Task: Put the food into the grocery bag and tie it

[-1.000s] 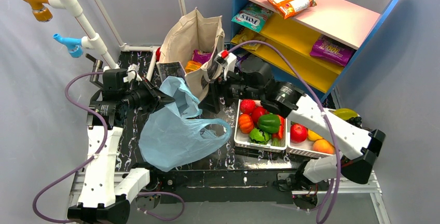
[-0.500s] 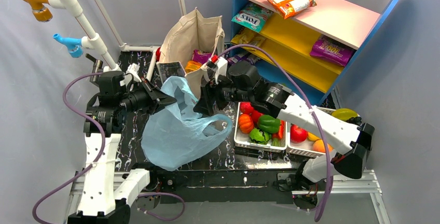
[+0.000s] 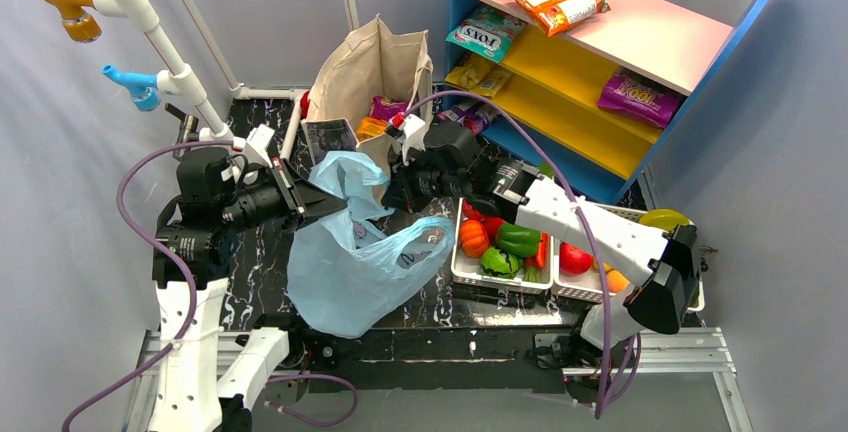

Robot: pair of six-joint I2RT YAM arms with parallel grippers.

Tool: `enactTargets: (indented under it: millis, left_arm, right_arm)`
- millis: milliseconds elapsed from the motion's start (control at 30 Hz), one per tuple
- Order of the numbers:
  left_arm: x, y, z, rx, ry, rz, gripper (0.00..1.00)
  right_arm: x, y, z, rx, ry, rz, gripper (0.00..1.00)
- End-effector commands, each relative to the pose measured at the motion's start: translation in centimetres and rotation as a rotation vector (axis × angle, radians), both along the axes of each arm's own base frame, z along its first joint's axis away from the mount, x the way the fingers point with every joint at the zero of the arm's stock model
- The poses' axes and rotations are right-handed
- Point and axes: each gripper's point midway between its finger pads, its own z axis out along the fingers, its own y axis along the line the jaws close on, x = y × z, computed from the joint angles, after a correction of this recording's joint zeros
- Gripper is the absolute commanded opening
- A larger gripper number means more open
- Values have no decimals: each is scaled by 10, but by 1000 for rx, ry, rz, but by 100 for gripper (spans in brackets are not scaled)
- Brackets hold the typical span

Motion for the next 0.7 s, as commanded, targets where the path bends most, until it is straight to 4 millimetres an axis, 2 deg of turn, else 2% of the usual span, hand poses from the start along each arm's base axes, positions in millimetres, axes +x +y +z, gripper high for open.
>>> enactTargets:
  millis: [0,33,167,300,400,500,667]
  left_arm:
    - [-22,-3,6,23,-17,-86,0]
    - [-26,-2,3,39,-16,-98,0]
    - [-41,3,-12,104,-7,-126,0]
    - [-50,6,-29,141,-5,-141,0]
    - [-59,8,-42,179,4,-161,0]
    - [-69,10,-55,227,26,-188,0]
    - [-76,17,-71,311,40,-202,0]
  right_arm:
    - [11,-25,48,9,-214,-35,4]
    - [14,-34,57,-9,-274,-39,1]
    - [11,-52,109,17,-439,-6,1]
    - [2,-60,151,89,-584,45,1]
    - [-4,-62,173,135,-675,79,1]
    - [-3,-60,181,137,-728,101,1]
    - [-2,-49,177,135,-724,134,1]
